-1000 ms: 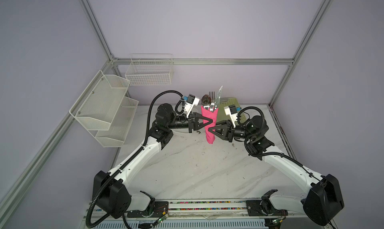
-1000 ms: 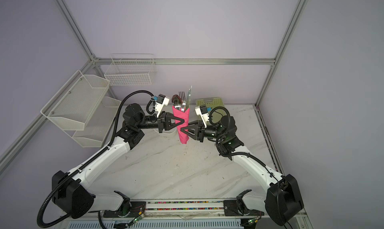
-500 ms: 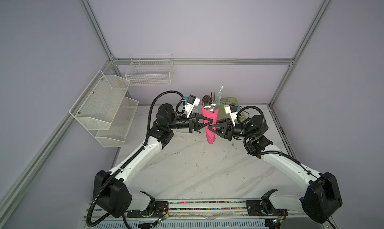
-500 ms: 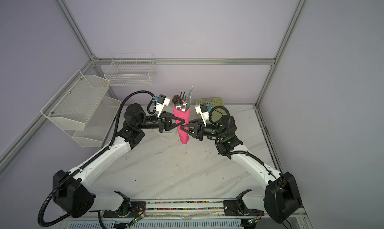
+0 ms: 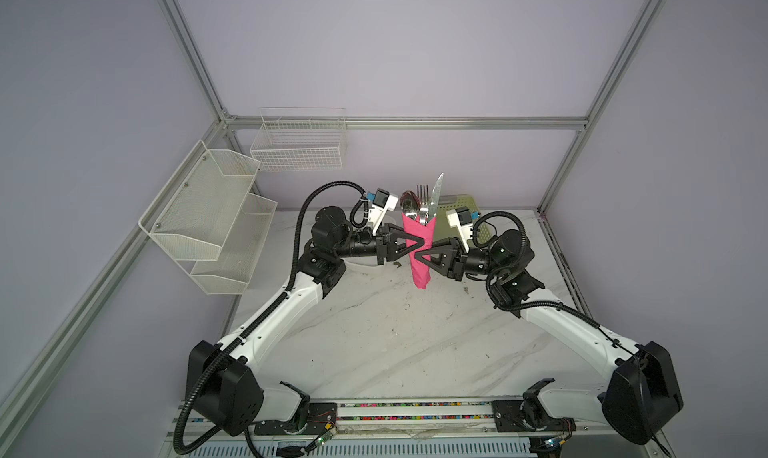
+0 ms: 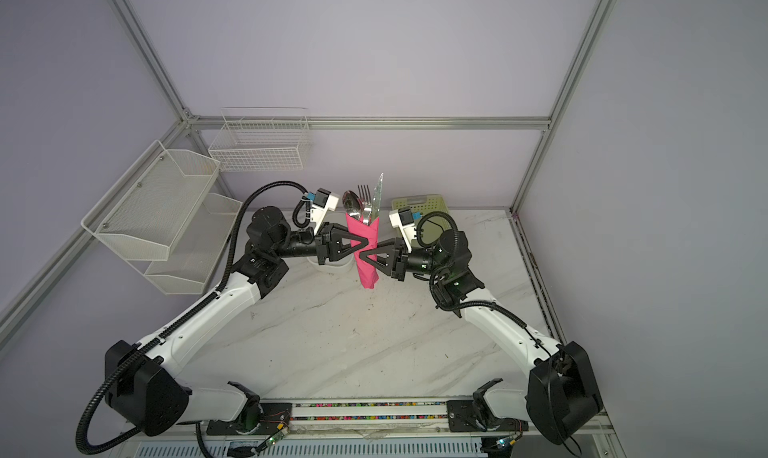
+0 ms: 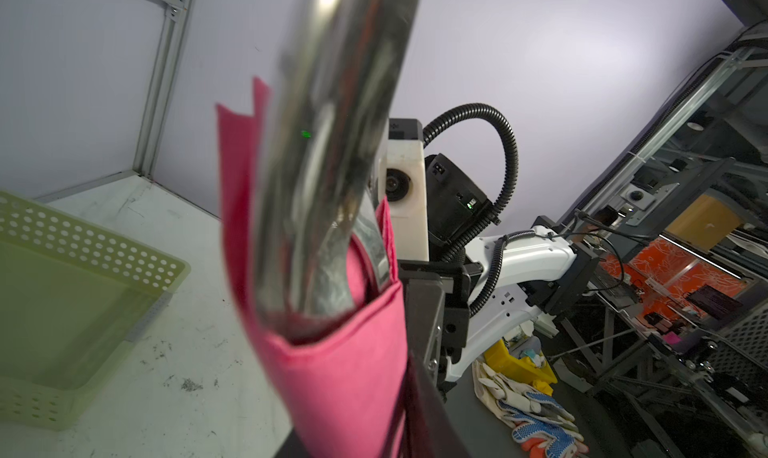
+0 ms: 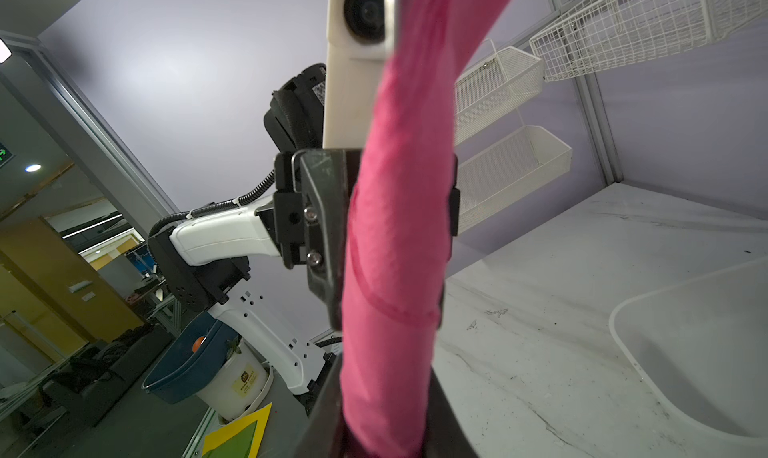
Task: Place the utensils on the paper napkin and roll it up
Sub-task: 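Carry the pink bundle into the green basket with right gripper while left draws back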
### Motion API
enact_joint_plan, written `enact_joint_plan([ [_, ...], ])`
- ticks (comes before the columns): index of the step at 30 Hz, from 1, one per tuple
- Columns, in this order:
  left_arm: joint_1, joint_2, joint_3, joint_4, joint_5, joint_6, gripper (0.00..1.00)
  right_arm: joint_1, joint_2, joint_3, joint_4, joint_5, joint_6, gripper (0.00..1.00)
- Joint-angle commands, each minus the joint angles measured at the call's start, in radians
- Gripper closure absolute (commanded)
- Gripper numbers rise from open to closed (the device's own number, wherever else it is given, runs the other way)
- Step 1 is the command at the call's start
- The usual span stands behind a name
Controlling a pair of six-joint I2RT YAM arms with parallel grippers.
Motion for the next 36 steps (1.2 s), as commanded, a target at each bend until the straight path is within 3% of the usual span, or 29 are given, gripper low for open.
enact_joint_plan([
  [1,0.045,-0.070,0.031,0.041,-0.039,0.003,0.65,-0.026,0.002,0.041,0.016,-0.011,-0.006,1.00],
  [10,0.154,-0.141,-0.067,-0.036,-0.088,0.036,0.62,-0.133,0.071,0.150,-0.251,-0.021,-0.125,1.00],
  [14,0.164,-0.151,-0.090,-0.069,-0.094,0.060,0.62,-0.225,0.191,0.212,-0.364,-0.025,-0.158,1.00],
  [20,0.167,-0.146,-0.100,-0.122,-0.111,0.090,0.62,-0.284,0.387,0.411,-0.620,0.047,-0.248,1.00],
  [26,0.167,-0.119,-0.092,-0.133,-0.116,0.099,0.62,-0.332,0.577,0.546,-0.742,0.103,-0.243,1.00],
  [36,0.165,-0.063,-0.086,-0.130,-0.097,0.088,0.62,-0.403,0.764,0.696,-0.842,0.175,-0.325,1.00],
])
